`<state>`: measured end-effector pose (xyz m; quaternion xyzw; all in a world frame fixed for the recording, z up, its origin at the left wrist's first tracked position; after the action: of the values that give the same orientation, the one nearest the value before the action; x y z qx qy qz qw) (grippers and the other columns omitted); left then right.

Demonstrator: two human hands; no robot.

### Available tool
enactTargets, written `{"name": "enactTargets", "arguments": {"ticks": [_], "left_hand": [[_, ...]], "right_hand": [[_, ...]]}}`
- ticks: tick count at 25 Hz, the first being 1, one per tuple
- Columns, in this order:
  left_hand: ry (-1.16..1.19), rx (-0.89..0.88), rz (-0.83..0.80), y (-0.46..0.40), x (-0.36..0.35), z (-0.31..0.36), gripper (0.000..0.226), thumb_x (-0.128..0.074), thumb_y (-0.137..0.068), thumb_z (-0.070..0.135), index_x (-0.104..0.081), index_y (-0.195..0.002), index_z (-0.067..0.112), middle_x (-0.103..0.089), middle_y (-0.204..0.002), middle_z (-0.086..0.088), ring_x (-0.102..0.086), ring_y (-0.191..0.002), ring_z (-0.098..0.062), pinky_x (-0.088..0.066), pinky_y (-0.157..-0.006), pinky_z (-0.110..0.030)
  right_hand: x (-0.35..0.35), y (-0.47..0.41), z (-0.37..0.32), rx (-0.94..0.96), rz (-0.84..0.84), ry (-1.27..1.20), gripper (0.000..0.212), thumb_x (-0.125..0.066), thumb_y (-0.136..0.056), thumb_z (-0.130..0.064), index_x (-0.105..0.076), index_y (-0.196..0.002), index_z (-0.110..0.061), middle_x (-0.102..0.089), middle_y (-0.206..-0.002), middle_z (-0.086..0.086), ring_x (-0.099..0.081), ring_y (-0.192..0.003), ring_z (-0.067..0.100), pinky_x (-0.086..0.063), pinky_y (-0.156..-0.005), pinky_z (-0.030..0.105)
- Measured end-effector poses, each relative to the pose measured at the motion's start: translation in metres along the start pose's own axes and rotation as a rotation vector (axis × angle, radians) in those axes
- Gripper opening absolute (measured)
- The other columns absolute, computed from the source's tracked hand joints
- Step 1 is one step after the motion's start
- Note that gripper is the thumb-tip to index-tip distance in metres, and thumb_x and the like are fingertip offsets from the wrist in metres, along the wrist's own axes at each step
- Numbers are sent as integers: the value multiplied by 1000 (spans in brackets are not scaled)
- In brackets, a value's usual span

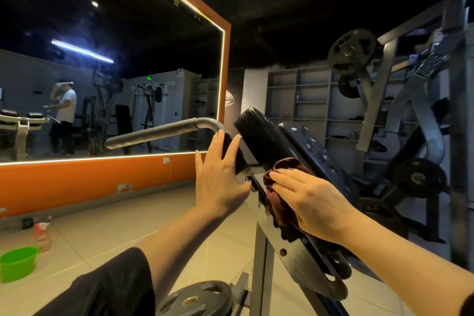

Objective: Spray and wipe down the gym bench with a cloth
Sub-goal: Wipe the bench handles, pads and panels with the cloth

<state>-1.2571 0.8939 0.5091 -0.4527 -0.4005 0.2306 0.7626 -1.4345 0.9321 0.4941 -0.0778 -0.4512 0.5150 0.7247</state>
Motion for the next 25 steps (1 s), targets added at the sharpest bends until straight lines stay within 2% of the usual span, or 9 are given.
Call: {"name": "enactTargets", "arguments": {"ticks": [2,4,6,9,12,17,20,23,25], "left_hand": [[-52,-28,5,14,-6,7,91,-62,-82,47,-11,-154,26,2,-162,-1,7,-149,-20,10,-116,-44],[-80,-75,37,29,-13,17,94,-56,-78,51,-13,-154,17,0,-162,-8,7,-149,-24,6,-118,-47],[-115,-97,42,43,-22,27,102,-67,-71,46,-17,-153,10,-9,-159,-13,-1,-148,-29,-2,-118,-52],[-170,-72,24,55,-32,27,111,-79,-65,36,-18,-152,6,-13,-157,-12,-6,-146,-28,-2,-116,-53],[-210,-79,12,62,-37,23,110,-76,-68,36,-13,-153,8,-5,-161,-11,0,-148,-26,0,-115,-54],[-271,-106,-14,65,-47,24,111,-69,-70,61,-15,-154,12,4,-161,-13,7,-149,-28,1,-115,-55],[-306,-132,-7,64,-48,23,114,-67,-68,69,-18,-153,12,2,-161,-15,6,-148,-30,0,-116,-54],[-334,-146,-31,65,-46,19,117,-72,-65,67,-19,-153,10,5,-161,-16,9,-148,-29,3,-118,-52],[-355,-149,-54,65,-45,17,119,-74,-64,65,-16,-153,12,7,-161,-15,10,-148,-29,5,-118,-53]], "right_hand": [[5,-8,-1,-14,43,-30,48,-80,-72,-19,-67,-118,-11,-65,-125,8,-63,-113,25,-45,-97,33],[11,-32,-1,-59,109,-32,43,-75,-76,-16,-65,-118,-9,-64,-124,14,-63,-111,31,-52,-92,38],[10,-52,-1,-116,110,-14,43,-75,-78,-17,-65,-119,-9,-62,-127,15,-60,-116,34,-52,-92,42],[-1,-49,-1,-150,71,-55,40,-62,-87,-32,-64,-123,-15,-54,-139,8,-47,-132,30,-43,-106,43],[-2,-14,-1,-51,94,-85,34,-54,-88,-39,-72,-107,-17,-62,-129,6,-55,-124,27,-45,-104,40],[-8,47,-3,-38,157,-141,33,-51,-88,-37,-75,-99,-17,-67,-120,4,-61,-116,23,-45,-103,37],[-6,38,-4,-21,203,-118,36,-46,-92,-32,-74,-103,-11,-68,-118,7,-62,-114,26,-42,-103,35],[-3,-2,5,-102,266,-78,28,-58,-88,-18,-70,-108,-2,-65,-121,15,-61,-115,32,-45,-98,37],[-4,-25,6,-183,276,-47,30,-70,-81,-10,-69,-109,0,-64,-122,19,-60,-116,37,-49,-94,41]]}}
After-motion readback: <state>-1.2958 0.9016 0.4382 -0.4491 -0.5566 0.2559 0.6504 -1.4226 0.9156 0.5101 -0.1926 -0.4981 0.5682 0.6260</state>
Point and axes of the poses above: each hand's wrist, its own y-axis away from the middle knuckle, its own x-axis out of the back of the hand, z = x × y, the point moved 4 cm from there along -y, towards the middle knuckle
